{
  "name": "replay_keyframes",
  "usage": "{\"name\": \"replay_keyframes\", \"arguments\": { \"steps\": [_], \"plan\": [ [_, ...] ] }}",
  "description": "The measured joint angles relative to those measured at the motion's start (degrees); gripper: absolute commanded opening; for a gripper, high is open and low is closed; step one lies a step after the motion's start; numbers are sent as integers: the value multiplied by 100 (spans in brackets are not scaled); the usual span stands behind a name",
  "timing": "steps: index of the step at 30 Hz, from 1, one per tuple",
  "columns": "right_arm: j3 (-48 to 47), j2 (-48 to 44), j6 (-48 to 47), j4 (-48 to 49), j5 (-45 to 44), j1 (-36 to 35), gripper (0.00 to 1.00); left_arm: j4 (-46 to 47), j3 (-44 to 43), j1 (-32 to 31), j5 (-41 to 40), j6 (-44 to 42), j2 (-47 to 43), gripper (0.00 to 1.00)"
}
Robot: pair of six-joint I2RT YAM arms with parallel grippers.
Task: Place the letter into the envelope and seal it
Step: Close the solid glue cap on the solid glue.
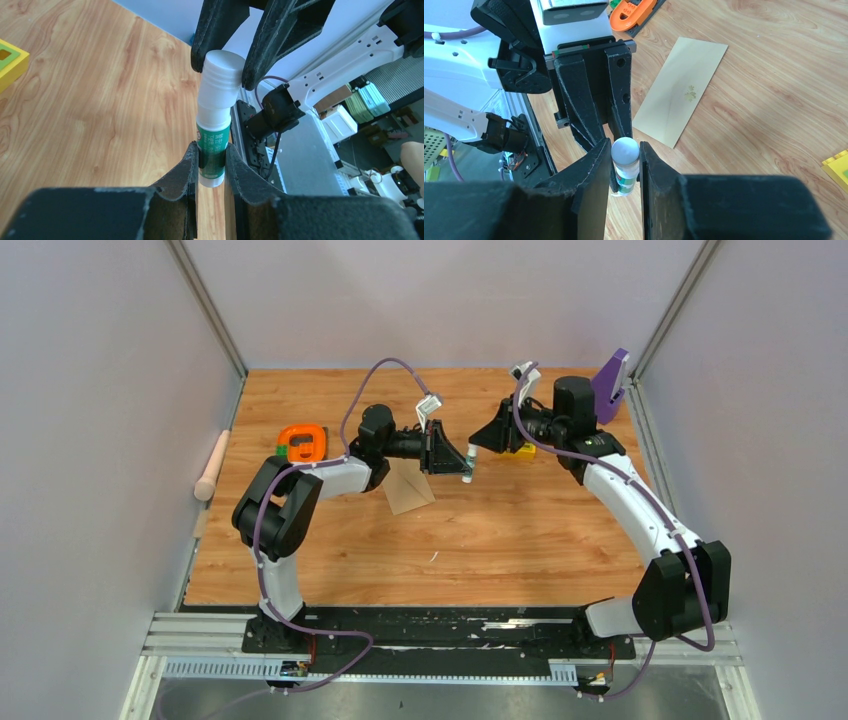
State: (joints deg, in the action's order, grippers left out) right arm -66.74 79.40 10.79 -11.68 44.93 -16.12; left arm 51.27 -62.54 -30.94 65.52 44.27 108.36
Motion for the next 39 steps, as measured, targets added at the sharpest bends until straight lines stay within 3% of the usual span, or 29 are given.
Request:
{"name": "replay_keyframes", "arguments": {
  "steps": [19, 31, 39],
  "plan": [
    [-11, 79, -170, -199, 105, 0, 22, -33, -2, 11, 44, -24, 0, 0],
    [-221, 494, -260, -695, 317, -7, 23, -1084, -63, 42, 144, -916, -52, 0],
    [107, 26, -223, -173, 127, -55, 24, -190, -24, 94, 195, -44, -46, 0]
  ]
}}
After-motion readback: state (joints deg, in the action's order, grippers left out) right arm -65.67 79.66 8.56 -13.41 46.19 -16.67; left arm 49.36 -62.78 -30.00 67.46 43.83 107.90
